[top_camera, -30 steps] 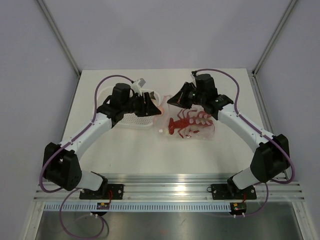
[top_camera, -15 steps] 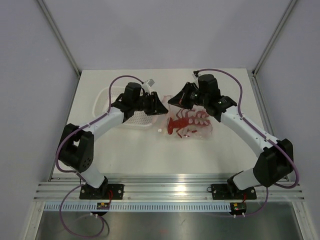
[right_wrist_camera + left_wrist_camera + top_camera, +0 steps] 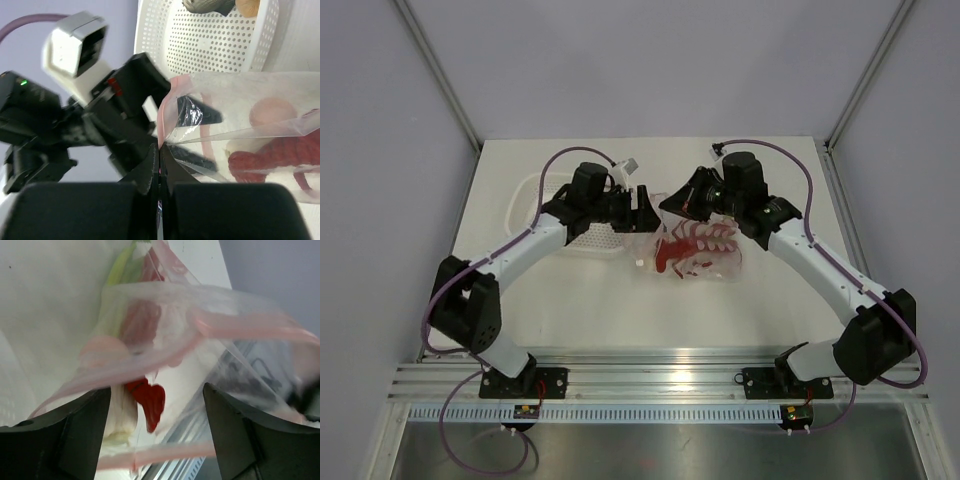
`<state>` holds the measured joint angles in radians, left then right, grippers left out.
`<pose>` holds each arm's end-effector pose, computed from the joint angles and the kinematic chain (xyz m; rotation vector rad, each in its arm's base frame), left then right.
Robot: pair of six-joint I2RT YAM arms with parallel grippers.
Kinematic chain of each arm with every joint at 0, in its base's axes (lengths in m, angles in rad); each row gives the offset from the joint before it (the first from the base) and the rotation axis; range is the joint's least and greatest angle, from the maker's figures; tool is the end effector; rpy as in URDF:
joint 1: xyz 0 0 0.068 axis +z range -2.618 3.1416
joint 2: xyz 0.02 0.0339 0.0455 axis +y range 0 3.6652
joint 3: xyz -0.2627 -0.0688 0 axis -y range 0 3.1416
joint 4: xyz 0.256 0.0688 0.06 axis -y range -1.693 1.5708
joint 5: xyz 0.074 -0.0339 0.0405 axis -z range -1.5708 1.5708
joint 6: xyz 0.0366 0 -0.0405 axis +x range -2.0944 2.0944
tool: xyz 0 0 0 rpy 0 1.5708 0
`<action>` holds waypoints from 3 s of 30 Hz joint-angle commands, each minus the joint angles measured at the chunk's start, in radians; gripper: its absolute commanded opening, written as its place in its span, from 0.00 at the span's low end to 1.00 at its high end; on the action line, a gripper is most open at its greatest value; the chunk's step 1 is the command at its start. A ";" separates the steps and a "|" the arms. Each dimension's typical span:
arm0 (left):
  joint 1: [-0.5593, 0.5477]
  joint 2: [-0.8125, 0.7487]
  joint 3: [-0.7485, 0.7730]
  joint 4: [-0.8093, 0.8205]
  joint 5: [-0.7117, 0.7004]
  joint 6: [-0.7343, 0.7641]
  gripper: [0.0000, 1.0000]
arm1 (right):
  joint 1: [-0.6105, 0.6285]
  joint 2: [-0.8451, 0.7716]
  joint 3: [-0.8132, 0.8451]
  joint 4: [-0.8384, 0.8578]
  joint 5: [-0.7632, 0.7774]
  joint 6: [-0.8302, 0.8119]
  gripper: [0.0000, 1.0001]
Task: Place the food in the zip-top bag and seal the zipper
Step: Place the fake food in the zipper food storage bag, then pick up the fake vegetable from the bin, then place the fake vegetable in the zipper food storage bag.
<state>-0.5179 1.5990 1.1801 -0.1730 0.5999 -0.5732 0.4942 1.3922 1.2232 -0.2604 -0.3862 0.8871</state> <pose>0.3131 -0.2022 0.2686 0.3148 2.3069 -1.2424 0.2874 0.1705 0.3432 0.1576 2.1975 1.2234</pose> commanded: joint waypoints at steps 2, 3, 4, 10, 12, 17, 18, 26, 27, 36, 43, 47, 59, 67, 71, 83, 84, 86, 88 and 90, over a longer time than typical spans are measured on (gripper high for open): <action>-0.002 -0.174 0.010 -0.186 -0.005 0.168 0.72 | -0.006 -0.045 0.002 0.036 -0.002 0.007 0.00; -0.002 -0.227 -0.002 -0.201 -0.020 0.171 0.71 | -0.006 -0.044 0.004 0.036 0.000 0.007 0.00; -0.002 -0.253 -0.028 -0.209 -0.031 0.179 0.70 | -0.005 -0.039 0.004 0.036 0.000 0.007 0.00; 0.002 -0.393 -0.062 -0.289 -0.164 0.226 0.58 | -0.005 -0.033 -0.005 0.047 -0.008 0.015 0.00; 0.025 -0.396 -0.070 -0.283 -0.215 0.226 0.54 | -0.006 -0.039 -0.016 0.052 -0.011 0.019 0.00; 0.174 -0.340 -0.027 -0.249 -0.299 0.167 0.62 | -0.006 -0.084 -0.031 0.032 0.007 0.012 0.00; 0.186 -0.324 -0.024 -0.234 -0.357 0.156 0.66 | -0.006 -0.090 -0.033 0.029 0.009 0.010 0.00; 0.210 0.013 0.124 -0.139 -0.405 0.079 0.79 | -0.005 -0.113 -0.033 0.016 -0.006 0.004 0.00; 0.210 0.039 0.133 -0.120 -0.419 0.069 0.79 | -0.006 -0.113 -0.031 0.013 -0.006 0.003 0.00; 0.211 0.324 0.297 -0.097 -0.492 0.075 0.79 | -0.005 -0.101 -0.002 -0.007 -0.019 -0.004 0.00; 0.211 0.486 0.429 -0.103 -0.529 0.105 0.75 | -0.006 -0.081 0.006 -0.011 -0.020 0.003 0.00; 0.211 0.542 0.449 -0.065 -0.531 0.096 0.72 | -0.006 -0.075 0.006 -0.007 -0.026 0.006 0.00; 0.196 0.575 0.440 0.000 -0.572 0.093 0.57 | -0.005 -0.048 0.012 0.000 -0.037 0.007 0.00; 0.185 0.495 0.354 0.052 -0.578 0.107 0.38 | -0.006 -0.051 0.002 0.004 -0.037 0.010 0.00; 0.173 0.385 0.259 0.086 -0.568 0.111 0.34 | -0.006 -0.051 -0.007 0.016 -0.036 0.016 0.00; 0.142 -0.059 -0.057 0.029 -0.460 0.078 0.33 | -0.006 -0.068 -0.050 0.052 -0.031 0.033 0.00; 0.131 -0.097 -0.075 0.006 -0.460 0.087 0.33 | -0.005 -0.071 -0.050 0.056 -0.031 0.036 0.00; 0.098 -0.196 -0.126 -0.014 -0.448 0.090 0.32 | -0.006 -0.073 -0.050 0.058 -0.033 0.035 0.00; 0.085 -0.255 -0.157 -0.029 -0.419 0.078 0.32 | -0.005 -0.073 -0.048 0.058 -0.031 0.035 0.00; 0.073 -0.333 -0.181 -0.054 -0.370 0.069 0.31 | -0.006 -0.075 -0.048 0.056 -0.031 0.036 0.00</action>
<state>-0.4282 1.3628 1.0298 -0.2085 0.1440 -0.4927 0.4942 1.3514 1.1698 -0.2733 -0.3885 0.9123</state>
